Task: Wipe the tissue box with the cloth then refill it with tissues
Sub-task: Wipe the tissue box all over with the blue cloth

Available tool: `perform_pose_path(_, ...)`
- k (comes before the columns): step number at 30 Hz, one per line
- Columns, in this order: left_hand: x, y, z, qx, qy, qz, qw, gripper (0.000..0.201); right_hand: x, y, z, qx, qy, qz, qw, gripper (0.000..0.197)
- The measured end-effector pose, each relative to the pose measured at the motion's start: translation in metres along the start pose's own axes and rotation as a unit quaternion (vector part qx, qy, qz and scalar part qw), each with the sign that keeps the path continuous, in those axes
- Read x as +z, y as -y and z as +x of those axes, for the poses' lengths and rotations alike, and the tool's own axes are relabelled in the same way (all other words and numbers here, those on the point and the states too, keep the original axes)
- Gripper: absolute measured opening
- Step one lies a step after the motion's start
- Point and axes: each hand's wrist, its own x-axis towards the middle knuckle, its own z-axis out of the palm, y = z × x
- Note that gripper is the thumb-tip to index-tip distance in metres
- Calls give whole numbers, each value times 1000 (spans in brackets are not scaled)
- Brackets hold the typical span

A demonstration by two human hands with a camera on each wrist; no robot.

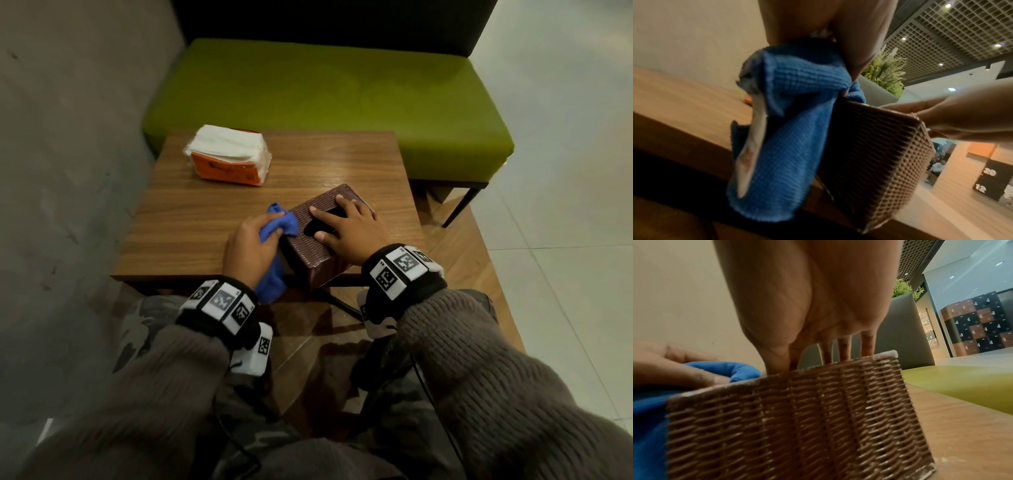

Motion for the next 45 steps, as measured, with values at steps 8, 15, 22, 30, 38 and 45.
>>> perform_pose_path(8, 9, -32, -64, 30, 45, 82, 995, 33, -1, 9, -1, 28, -12, -14, 999, 54)
perform_pose_path(15, -8, -14, -48, 35, 13, 102, 994, 32, -12, 10, -10, 33, -11, -66, 997, 63)
perform_pose_path(22, -28, 5, -7, 36, 19, 109, 993, 31, -14, 5, -14, -44, 35, -50, 997, 70)
perform_pose_path(30, 5, -16, -65, 137, 58, 145, 978, 36, -1, 8, -9, -21, 9, -26, 999, 70)
perform_pose_path(38, -9, -2, -24, 8, -41, 94, 995, 31, -2, 8, -12, -21, 12, -8, 1000, 71)
perform_pose_path(45, 7, -18, -75, 146, 89, 132, 976, 43, -2, 11, -14, -16, -8, -27, 999, 68)
